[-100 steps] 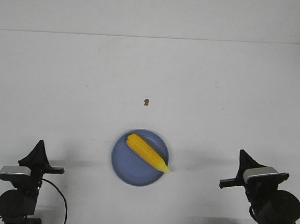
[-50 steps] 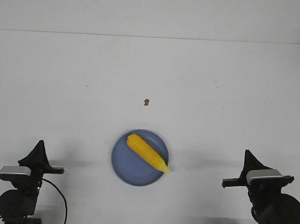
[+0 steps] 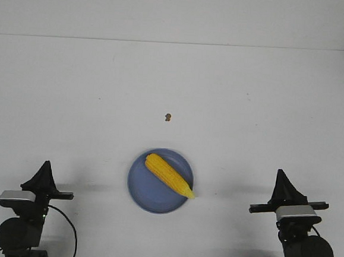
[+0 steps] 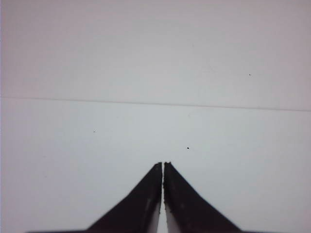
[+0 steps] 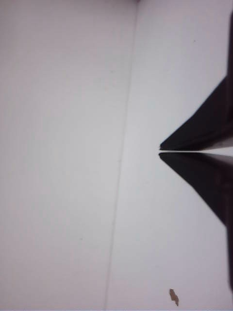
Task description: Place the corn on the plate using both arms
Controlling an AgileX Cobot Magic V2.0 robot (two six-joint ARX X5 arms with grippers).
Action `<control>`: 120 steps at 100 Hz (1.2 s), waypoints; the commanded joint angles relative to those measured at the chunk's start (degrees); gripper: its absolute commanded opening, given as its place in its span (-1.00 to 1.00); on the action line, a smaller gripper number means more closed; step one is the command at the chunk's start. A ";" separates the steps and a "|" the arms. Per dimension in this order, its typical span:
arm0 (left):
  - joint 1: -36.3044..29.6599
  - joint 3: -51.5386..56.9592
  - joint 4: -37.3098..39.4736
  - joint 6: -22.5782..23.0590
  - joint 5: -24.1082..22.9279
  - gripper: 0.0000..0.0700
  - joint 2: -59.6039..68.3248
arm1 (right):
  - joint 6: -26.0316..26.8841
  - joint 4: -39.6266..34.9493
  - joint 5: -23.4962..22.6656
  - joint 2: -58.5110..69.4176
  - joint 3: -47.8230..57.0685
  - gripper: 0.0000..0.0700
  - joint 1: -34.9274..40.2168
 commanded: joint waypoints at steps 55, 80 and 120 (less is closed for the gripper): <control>0.04 -1.14 0.57 0.09 0.00 -0.97 -0.07 | 1.31 16.63 1.92 -1.73 -13.40 -0.97 0.04; 0.04 -1.14 0.57 0.09 0.00 -0.97 -0.07 | 1.49 17.00 5.33 -1.73 -14.08 -0.97 0.04; 0.04 -1.14 0.57 0.09 0.00 -0.97 -0.07 | 1.44 17.25 5.53 -1.73 -14.08 -0.97 0.07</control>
